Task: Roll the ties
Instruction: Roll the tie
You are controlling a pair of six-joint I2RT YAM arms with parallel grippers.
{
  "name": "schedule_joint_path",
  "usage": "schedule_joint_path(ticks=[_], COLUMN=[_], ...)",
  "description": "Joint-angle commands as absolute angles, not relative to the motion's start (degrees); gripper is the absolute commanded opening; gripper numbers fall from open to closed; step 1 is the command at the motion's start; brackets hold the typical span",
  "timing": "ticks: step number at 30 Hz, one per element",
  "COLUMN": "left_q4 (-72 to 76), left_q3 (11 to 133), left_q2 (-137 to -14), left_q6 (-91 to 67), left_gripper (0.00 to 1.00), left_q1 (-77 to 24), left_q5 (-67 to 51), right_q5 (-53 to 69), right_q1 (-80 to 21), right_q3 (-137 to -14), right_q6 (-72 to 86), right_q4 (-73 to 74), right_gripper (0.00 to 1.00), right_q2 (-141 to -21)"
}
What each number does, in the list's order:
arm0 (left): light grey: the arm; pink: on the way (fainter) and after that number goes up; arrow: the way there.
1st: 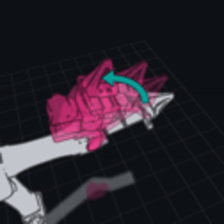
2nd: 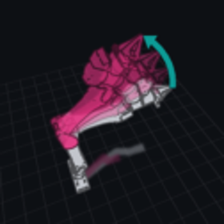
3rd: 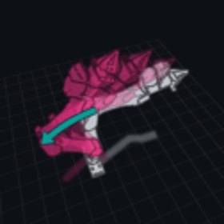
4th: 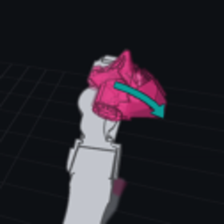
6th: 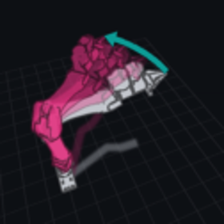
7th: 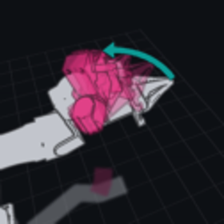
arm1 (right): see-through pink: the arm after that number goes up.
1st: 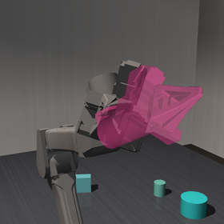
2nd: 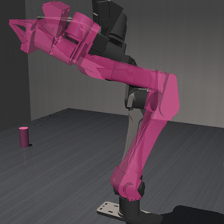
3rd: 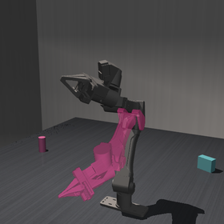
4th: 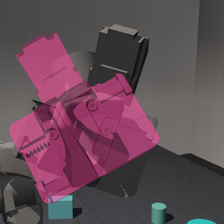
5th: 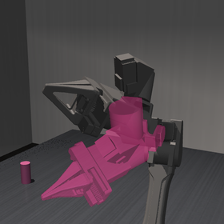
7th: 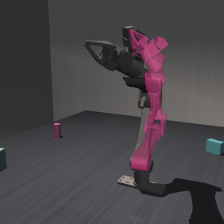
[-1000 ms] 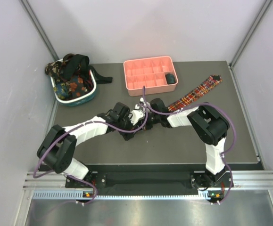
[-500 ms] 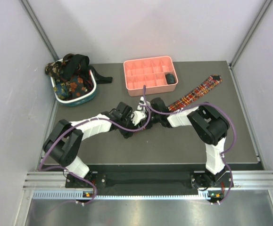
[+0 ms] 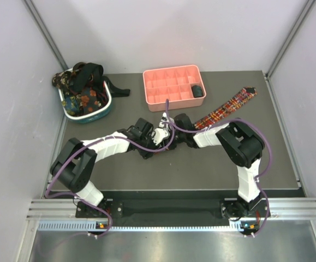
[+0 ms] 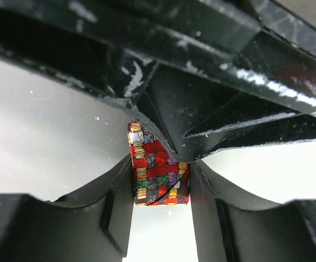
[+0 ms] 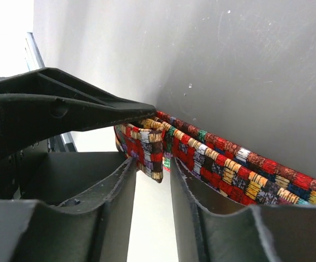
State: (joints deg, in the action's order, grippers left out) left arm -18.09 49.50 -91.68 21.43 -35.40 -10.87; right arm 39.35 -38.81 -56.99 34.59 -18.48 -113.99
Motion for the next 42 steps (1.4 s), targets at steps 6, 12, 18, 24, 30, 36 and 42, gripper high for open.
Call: schedule_joint_path(ticks=[6, 12, 18, 24, 30, 36, 42], left_q4=[-17.40, -18.10, -18.28, -18.54, -19.42, -22.32, -27.24], left_q3=[51.41, 51.33, 51.33, 51.33, 52.21, 54.49, 57.39], left_q2=[-91.93, -92.20, -92.29, -92.37, -92.81, -94.83, -96.59], left_q6=[22.76, 22.67, 22.59, 22.33, 22.24, 21.01, 19.78], left_gripper=[0.45, 0.44, 0.42, 0.41, 0.41, 0.41, 0.41], left_q1=[-35.24, -35.24, -35.24, -35.24, -35.24, -35.33, -35.25], left_q5=[-11.43, -11.42, -11.60, -11.25, -11.60, -11.08, -10.02], right_q5=[40.96, 40.87, 41.22, 41.22, 40.08, 38.41, 32.18], right_q1=[-38.23, -37.44, -36.21, -35.25, -33.22, -31.90, -32.96], right_q3=[-57.48, -56.78, -55.37, -54.41, -51.33, -46.59, -40.97], right_q6=[34.01, 34.36, 35.15, 35.07, 35.07, 34.46, 31.82], right_q4=[-21.36, -21.88, -23.55, -23.82, -25.05, -26.11, -24.70], right_gripper=[0.34, 0.37, 0.37, 0.36, 0.32, 0.29, 0.27], right_q2=[-113.29, -112.24, -110.74, -109.51, -106.44, -101.00, -93.54])
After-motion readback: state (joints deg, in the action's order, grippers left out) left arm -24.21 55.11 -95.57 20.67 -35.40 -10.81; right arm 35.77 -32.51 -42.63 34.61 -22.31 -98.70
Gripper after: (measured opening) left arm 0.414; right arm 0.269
